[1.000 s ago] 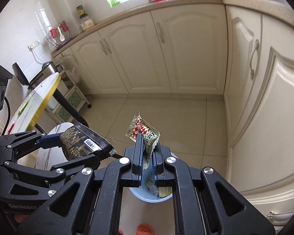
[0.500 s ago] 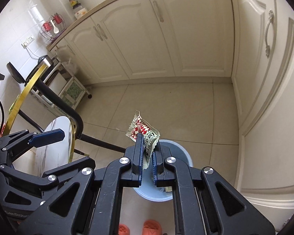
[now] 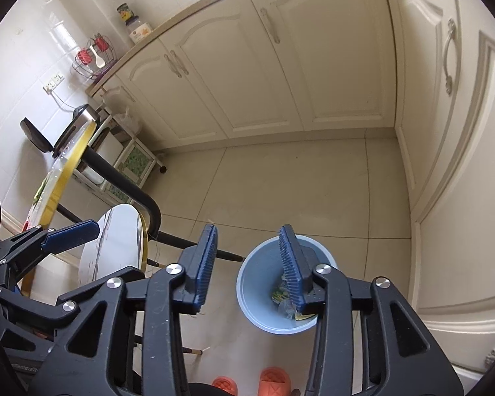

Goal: Collect trash
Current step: 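Move both tools back over the table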

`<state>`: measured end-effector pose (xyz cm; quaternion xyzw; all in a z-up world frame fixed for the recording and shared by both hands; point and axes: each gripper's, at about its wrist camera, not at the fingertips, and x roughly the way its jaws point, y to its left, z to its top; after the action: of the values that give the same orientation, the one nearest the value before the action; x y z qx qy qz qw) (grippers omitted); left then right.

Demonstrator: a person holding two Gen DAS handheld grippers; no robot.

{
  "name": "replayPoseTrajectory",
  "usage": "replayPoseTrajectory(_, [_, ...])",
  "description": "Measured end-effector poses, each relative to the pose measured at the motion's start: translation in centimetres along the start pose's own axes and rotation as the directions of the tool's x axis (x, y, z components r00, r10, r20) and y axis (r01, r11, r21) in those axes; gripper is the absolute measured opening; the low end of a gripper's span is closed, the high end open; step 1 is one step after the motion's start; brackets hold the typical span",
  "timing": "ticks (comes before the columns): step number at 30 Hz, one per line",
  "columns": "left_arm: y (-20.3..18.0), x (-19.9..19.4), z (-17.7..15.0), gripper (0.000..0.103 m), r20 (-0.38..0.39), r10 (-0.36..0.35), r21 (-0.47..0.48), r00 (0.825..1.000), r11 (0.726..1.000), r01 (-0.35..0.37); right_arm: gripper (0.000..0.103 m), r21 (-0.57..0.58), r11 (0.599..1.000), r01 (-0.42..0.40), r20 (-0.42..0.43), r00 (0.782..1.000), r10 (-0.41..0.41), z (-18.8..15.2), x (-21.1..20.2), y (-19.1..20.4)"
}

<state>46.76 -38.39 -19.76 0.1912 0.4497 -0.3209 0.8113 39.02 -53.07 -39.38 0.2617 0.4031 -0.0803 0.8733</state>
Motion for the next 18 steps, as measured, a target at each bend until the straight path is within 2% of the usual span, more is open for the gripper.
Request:
replayPoseTrajectory(4, [-0.1,-4.8,-1.6,0.086,0.075,0.002,0.006,0.997,1.000,-0.002,0.050,-0.025,1.000,0.018,0.047,0.999,-0.016,0.2,-3.5,1.9])
replayPoseTrajectory(8, [0.1,-10.1,-3.2,0.092,0.173,0.005,0.001,0.985,1.000,-0.005,0.059,-0.068,0.997,0.031,0.114,0.993,-0.023,0.5,-7.5,4.8])
replayPoseTrajectory(11, [0.9,-14.1,-5.1,0.097,0.243,0.031,-0.019,0.969,0.999,-0.027,0.065,-0.112,0.993,0.035,0.166,0.986,-0.016,0.7,-10.3,7.8])
replayPoseTrajectory(13, [1.9,-16.6,-6.6,0.099,0.285,0.053,-0.040,0.957,0.998,-0.044,0.076,-0.145,0.989,0.033,0.197,0.980,-0.004,0.7,-11.7,10.2])
replayPoseTrajectory(15, [3.2,-19.1,-8.5,0.102,0.322,0.090,-0.067,0.942,0.995,-0.072,0.080,-0.183,0.983,0.021,0.223,0.975,0.021,0.6,-12.8,12.7])
replayPoseTrajectory(18, [5.5,-22.2,-11.9,0.102,0.359,0.149,-0.115,0.921,0.987,-0.115,0.088,-0.249,0.969,0.000,0.228,0.972,0.059,0.5,-13.5,16.7])
